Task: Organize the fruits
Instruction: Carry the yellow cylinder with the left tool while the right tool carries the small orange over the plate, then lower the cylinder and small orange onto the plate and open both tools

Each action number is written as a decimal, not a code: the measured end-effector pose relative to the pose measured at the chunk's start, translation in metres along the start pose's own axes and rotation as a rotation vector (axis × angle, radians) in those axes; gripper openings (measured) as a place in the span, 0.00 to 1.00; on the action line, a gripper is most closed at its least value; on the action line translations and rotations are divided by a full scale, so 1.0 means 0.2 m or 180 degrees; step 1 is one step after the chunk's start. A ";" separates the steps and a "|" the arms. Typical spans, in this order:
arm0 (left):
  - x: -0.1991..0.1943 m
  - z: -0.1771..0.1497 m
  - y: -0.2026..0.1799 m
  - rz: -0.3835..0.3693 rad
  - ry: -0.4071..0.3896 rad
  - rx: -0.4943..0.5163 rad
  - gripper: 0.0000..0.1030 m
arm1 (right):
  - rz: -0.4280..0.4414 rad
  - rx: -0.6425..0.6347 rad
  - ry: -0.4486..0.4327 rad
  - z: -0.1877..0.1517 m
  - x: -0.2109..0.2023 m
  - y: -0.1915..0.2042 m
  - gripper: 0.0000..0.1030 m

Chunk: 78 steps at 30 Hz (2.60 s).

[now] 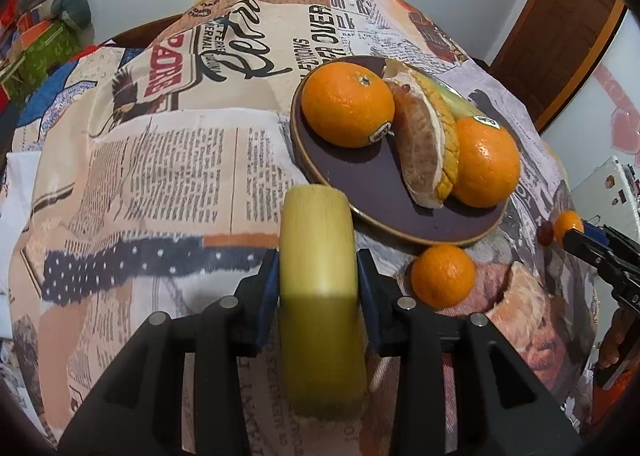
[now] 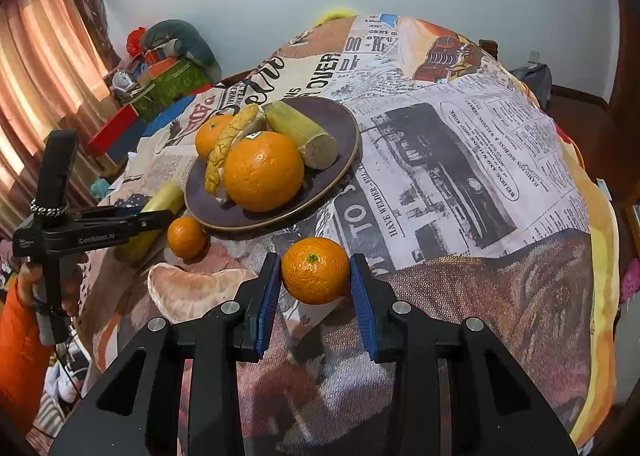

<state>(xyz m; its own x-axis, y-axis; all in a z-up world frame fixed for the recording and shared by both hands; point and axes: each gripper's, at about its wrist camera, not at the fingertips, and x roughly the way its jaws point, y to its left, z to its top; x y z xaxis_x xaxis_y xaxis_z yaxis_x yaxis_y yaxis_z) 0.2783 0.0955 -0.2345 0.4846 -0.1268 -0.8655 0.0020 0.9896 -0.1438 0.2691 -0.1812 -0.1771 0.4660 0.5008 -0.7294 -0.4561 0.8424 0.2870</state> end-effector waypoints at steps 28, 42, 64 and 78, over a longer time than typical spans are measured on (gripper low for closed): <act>-0.35 0.13 -0.09 -0.0081 -0.0728 -0.0007 0.35 | -0.0102 -0.0136 -0.0237 0.20 0.00 0.00 0.31; -0.19 0.30 -0.15 -0.0063 -0.0707 0.0097 0.35 | -0.0114 -0.0275 -0.0038 0.28 0.22 -0.01 0.31; -0.05 0.42 -0.22 -0.0068 -0.0652 0.0172 0.36 | -0.0022 -0.0354 0.0085 0.36 0.32 0.00 0.32; -0.26 0.32 -0.24 0.0033 -0.0809 0.0193 0.53 | -0.0076 -0.0359 -0.0132 0.32 0.08 0.03 0.46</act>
<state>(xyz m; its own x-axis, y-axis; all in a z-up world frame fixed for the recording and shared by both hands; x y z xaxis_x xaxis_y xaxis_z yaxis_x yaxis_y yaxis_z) 0.3080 0.0587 -0.1521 0.6891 -0.1032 -0.7173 0.0446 0.9940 -0.1001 0.3223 -0.1544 -0.1477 0.5076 0.4905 -0.7083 -0.5258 0.8276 0.1963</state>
